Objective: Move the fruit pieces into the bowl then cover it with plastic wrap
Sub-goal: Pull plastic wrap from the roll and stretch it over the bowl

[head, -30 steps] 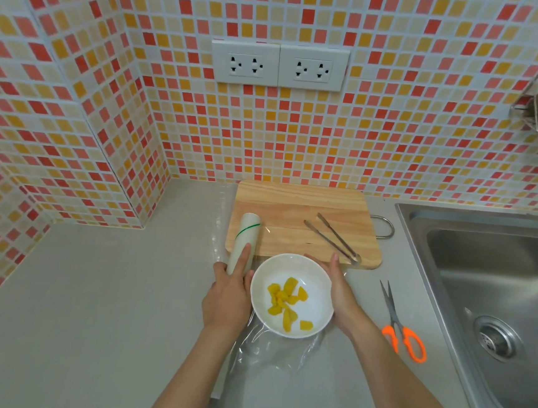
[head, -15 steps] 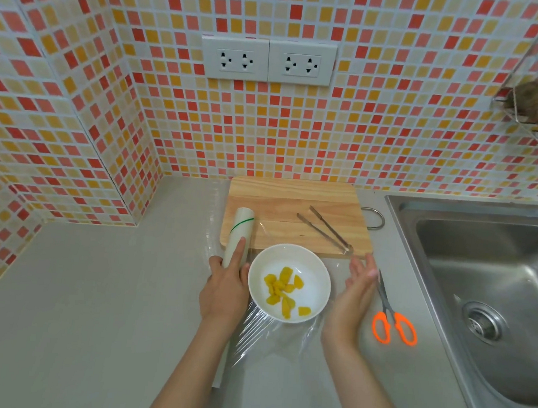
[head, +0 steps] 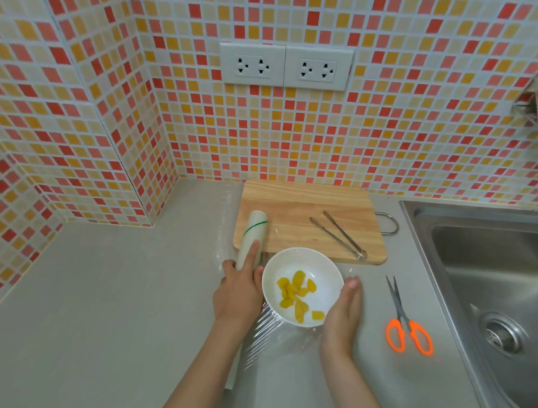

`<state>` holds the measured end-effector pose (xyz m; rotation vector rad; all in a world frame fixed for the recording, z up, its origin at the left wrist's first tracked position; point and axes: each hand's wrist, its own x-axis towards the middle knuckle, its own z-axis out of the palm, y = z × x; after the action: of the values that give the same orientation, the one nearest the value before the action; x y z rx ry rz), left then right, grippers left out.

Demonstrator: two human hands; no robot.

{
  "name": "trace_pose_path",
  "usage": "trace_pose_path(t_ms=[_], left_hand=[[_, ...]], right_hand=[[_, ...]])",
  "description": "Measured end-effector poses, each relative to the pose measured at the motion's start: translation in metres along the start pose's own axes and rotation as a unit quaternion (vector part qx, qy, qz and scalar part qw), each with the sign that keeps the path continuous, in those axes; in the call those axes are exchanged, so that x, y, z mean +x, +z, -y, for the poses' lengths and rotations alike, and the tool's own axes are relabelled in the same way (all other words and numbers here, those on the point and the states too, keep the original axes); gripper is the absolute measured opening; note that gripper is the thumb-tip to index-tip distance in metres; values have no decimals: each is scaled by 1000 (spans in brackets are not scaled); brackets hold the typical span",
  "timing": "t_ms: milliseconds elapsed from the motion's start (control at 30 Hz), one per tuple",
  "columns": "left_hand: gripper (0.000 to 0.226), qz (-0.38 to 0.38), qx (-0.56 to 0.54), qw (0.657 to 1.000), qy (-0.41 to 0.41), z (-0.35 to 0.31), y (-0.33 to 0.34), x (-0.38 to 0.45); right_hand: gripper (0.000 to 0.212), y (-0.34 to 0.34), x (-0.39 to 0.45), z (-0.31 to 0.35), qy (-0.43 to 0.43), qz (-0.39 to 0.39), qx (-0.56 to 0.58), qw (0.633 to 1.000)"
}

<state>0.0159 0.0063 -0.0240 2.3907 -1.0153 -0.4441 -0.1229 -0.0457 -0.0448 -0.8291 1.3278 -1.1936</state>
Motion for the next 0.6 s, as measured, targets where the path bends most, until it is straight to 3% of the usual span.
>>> trace_pose_path(t_ms=[100, 300, 467, 600], left_hand=[[49, 4, 0, 1000, -1, 1, 0, 1], [47, 40, -48, 998, -4, 7, -1, 5], [60, 153, -204, 967, -6, 24, -18, 19], [82, 168, -302, 937, -52, 41, -31, 15]], right_hand=[[44, -4, 18, 16, -33, 22, -42, 998], [32, 1, 34, 30, 17, 170, -96, 981], [31, 1, 34, 26, 20, 168, -96, 981], [30, 2, 36, 26, 25, 167, -89, 982]])
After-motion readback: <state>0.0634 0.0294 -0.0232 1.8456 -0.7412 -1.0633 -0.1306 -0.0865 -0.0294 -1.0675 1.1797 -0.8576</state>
